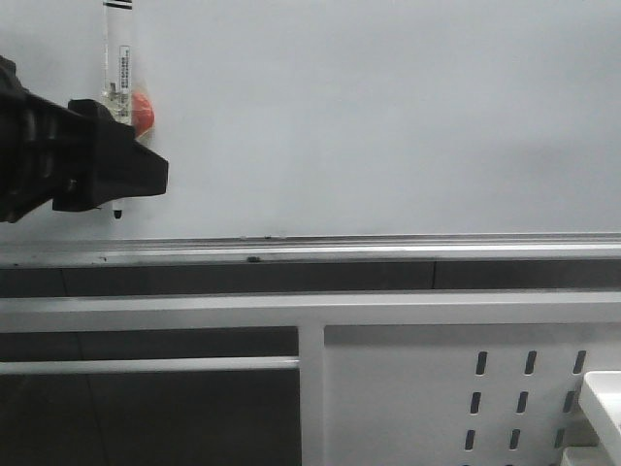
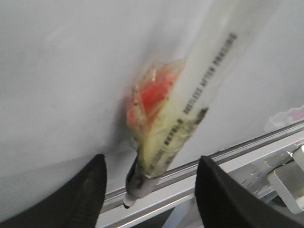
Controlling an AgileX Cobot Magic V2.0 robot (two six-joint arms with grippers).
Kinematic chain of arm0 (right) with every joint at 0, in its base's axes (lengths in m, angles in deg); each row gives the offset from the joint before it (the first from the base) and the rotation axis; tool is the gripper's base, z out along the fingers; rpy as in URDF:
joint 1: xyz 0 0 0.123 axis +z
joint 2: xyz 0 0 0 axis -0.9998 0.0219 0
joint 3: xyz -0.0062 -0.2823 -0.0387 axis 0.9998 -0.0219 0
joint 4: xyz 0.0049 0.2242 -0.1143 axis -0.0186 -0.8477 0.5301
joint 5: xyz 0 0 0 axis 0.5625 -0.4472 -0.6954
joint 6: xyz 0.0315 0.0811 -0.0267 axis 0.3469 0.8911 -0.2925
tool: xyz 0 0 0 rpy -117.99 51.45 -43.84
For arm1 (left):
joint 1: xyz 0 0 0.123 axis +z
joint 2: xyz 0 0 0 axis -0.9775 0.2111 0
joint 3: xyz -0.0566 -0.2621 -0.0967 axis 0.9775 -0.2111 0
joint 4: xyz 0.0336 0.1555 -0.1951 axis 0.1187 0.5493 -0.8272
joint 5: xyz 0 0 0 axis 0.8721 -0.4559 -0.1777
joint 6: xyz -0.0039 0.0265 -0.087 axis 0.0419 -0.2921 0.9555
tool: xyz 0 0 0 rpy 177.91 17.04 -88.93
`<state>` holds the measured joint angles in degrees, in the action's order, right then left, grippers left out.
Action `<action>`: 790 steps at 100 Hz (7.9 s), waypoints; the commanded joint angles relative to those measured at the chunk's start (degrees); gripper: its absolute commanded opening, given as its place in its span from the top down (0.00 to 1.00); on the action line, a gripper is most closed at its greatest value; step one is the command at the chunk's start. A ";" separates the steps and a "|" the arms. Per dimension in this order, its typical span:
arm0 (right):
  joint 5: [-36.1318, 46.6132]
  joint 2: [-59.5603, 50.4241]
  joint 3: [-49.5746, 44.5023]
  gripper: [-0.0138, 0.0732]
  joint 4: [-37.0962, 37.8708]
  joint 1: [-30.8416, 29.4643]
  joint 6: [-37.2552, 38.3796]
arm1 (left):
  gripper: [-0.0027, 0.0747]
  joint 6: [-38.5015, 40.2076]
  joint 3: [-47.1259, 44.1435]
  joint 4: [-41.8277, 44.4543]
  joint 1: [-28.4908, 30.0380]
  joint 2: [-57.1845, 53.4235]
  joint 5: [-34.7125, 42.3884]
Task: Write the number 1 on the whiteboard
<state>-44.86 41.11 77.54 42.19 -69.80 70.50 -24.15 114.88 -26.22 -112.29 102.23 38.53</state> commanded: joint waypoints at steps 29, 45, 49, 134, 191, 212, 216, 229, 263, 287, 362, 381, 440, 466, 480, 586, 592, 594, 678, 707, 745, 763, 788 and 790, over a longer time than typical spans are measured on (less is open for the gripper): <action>4.33 0.76 2.03 0.36 -1.04 0.20 -0.60 | 0.47 0.45 2.37 -1.63 -0.06 -0.57 5.88; 3.56 0.76 2.03 0.36 -1.04 0.20 -0.60 | 0.47 0.45 2.37 -1.63 -0.06 -1.57 6.86; 3.45 0.76 2.03 0.36 -1.04 0.20 -0.60 | 0.47 0.45 2.37 -1.63 -0.06 -1.84 6.86; 3.44 0.76 2.03 0.36 -1.12 0.20 -0.60 | 0.56 0.45 2.73 -1.63 -0.06 -2.33 11.48; 0.99 0.76 2.53 0.36 -3.11 1.09 -0.71 | 0.99 0.35 2.73 12.28 -0.18 -4.63 2.67; -8.30 4.54 8.40 0.36 -13.47 10.84 -16.48 | 0.99 0.35 4.00 29.50 -6.01 -11.13 -10.49; -8.40 6.38 9.50 0.36 -15.28 13.33 -18.47 | 0.99 0.35 4.71 32.72 -7.74 -11.85 -13.53; -6.65 14.95 13.57 0.36 -15.64 20.67 -19.79 | 0.99 0.35 7.70 39.25 -15.44 -13.34 -22.15; 2.26 30.25 22.56 0.36 -12.62 31.91 -21.11 | 0.99 0.35 10.96 42.48 -26.39 -14.36 -34.90; 4.34 31.49 22.56 0.36 -14.75 31.96 -21.11 | 0.99 0.35 10.96 42.73 -26.42 -16.30 -32.94; 6.38 33.89 22.65 0.36 -20.19 32.05 -21.11 | 0.99 0.35 10.96 44.02 -26.42 -16.18 -28.88; 6.98 34.60 22.65 0.36 -20.19 32.05 -21.11 | 0.99 0.35 10.96 44.02 -26.42 -16.18 -28.88; 7.98 34.87 22.68 0.48 -21.17 32.05 -21.11 | 0.99 0.35 10.96 44.02 -26.42 -16.18 -29.22; 7.98 34.87 22.68 0.50 -22.42 32.05 -21.11 | 0.99 0.35 10.96 44.02 -26.42 -16.18 -29.22; 7.98 34.87 22.68 0.50 -22.52 32.05 -21.11 | 0.99 0.35 10.96 44.02 -26.42 -16.18 -29.22; 7.13 34.87 22.68 0.66 -22.76 32.05 -21.11 | 0.99 0.35 10.96 44.02 -26.42 -16.18 -29.22; 7.13 34.87 22.68 0.72 -22.76 32.05 -21.11 | 0.99 0.35 10.96 44.02 -26.42 -16.18 -29.22; 7.13 34.87 22.68 0.74 -22.76 32.05 -21.11 | 0.99 0.35 10.96 44.02 -26.42 -16.18 -29.22; 15.75 34.87 22.58 0.92 -22.76 32.05 -21.11 | 0.52 0.43 10.96 39.91 -26.42 -17.78 -29.22; 16.78 34.87 22.58 0.92 -19.93 32.05 -21.11 | 0.45 0.43 10.96 36.21 -26.42 -22.55 -32.95; 23.66 28.18 15.55 0.92 -17.14 31.70 -21.11 | 0.45 5.86 10.66 34.59 -26.42 -40.36 -47.05; 32.32 20.83 7.00 0.92 -11.43 31.70 -22.99 | 0.45 17.04 8.74 39.24 -25.23 -52.54 -54.16; 36.91 17.26 3.04 0.92 -11.44 31.70 -41.91 | 0.72 27.63 4.23 46.08 -21.22 -70.66 -60.78; 37.30 17.26 3.04 0.92 -11.44 31.70 -43.32 | 0.76 27.63 3.88 45.75 -21.11 -71.82 -61.23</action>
<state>-13.83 58.75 79.26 29.85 -37.79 34.09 1.48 118.67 17.64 -134.36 34.17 -23.70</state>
